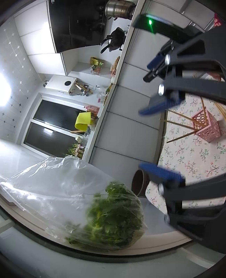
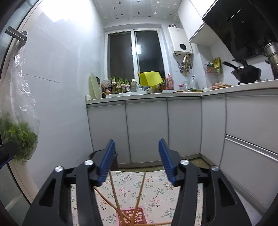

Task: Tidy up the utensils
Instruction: 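Open both tools above the pink holder to drop the chopsticks in, then withdraw both tools and swing the left tool toward the loose chopsticks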

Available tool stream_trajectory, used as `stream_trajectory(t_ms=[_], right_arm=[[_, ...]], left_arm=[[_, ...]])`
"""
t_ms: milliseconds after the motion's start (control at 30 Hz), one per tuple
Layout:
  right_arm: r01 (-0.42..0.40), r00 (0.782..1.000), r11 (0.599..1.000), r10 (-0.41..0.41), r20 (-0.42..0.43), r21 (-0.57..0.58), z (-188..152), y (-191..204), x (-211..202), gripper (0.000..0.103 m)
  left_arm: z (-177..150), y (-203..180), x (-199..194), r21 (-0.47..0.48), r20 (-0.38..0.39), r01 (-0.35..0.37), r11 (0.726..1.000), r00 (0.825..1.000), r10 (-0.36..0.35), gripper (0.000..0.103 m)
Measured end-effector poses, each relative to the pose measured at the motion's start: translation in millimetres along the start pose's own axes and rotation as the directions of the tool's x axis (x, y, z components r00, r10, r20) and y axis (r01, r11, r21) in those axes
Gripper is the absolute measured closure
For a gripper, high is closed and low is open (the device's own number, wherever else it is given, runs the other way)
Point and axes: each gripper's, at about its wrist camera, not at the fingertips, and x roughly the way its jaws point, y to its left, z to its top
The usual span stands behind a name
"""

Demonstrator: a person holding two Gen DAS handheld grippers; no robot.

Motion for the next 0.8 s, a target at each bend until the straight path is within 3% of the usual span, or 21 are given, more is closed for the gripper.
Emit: stream_trajectory(t_ms=[100, 367, 700, 800], right_arm=[[0.076, 0.997, 0.997, -0.076, -0.021, 0.003, 9, -5, -20, 0.026], [0.144, 0.987, 0.989, -0.143, -0.073, 0.016, 19, -23, -60, 0.007], [0.254, 0.958, 0.966, -0.243, -0.152, 0.054, 4, -60, -120, 0.007], [0.275, 0.944, 0.958, -0.253, -0.211, 0.082, -7, -76, -131, 0.007]], left_arm=[[3, -9, -8, 0.016, -0.013, -0.010, 1.000, 1.000, 0.010, 0.030], [9, -42, -37, 0.079, 0.011, -0.041, 0.996, 0.999, 0.040, 0.010], [-15, -74, -59, 0.125, -0.079, -0.035, 0.992, 0.996, 0.045, 0.007], [-21, -82, -61, 0.133, -0.120, -0.030, 0.991, 0.992, 0.046, 0.007]])
